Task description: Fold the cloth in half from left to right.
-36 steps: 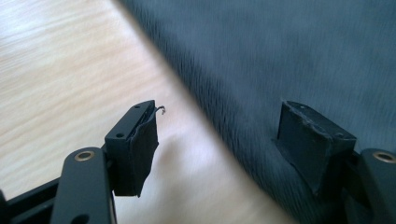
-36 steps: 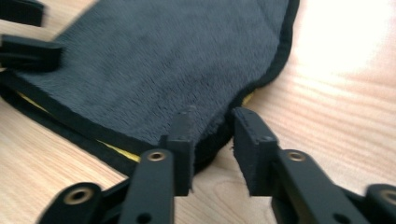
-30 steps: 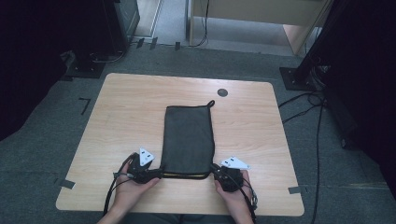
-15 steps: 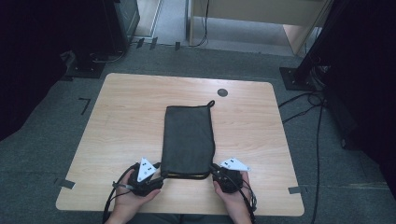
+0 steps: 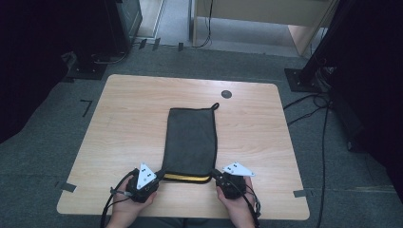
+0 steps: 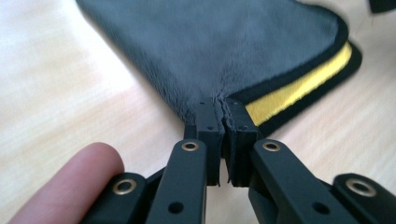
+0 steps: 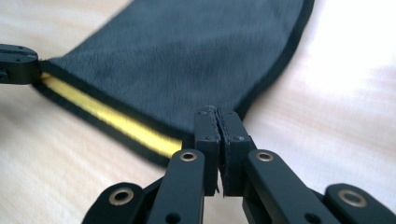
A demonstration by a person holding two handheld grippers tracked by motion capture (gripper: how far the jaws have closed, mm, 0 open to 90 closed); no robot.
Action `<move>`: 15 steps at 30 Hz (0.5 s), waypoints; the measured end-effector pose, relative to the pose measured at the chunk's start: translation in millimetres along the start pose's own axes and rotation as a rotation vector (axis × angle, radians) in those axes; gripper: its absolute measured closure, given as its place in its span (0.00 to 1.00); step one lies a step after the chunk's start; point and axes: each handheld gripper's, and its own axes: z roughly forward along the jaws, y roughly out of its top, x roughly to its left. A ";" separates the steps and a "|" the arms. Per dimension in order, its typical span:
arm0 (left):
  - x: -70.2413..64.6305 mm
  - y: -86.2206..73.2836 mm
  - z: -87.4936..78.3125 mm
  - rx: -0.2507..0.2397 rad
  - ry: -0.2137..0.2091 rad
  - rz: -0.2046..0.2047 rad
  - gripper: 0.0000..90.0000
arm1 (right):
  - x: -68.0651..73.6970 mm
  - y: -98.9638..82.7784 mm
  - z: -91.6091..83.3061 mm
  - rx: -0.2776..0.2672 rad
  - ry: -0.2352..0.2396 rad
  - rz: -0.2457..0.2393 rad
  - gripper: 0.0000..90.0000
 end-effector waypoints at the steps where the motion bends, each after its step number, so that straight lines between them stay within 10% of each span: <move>1: 0.0 -4.1 0.9 0.013 -0.009 -0.001 0.90 | 0.0 -3.7 1.1 0.022 -0.005 -0.005 0.98; 8: 17.1 -1.8 -6.6 -0.090 -0.084 -0.140 0.56 | -8.8 -1.6 -2.4 -0.042 -0.026 0.080 0.79; 10: 20.9 3.9 -5.6 -0.120 -0.048 -0.157 0.54 | -9.0 1.5 1.8 -0.051 -0.031 0.095 0.73; 14: 14.3 4.6 0.4 -0.094 -0.033 -0.115 0.57 | -11.3 1.8 15.7 -0.009 -0.021 0.137 0.73; 15: 7.0 2.7 5.2 -0.064 0.006 -0.046 0.62 | -13.2 0.1 23.4 0.017 -0.007 0.156 0.81</move>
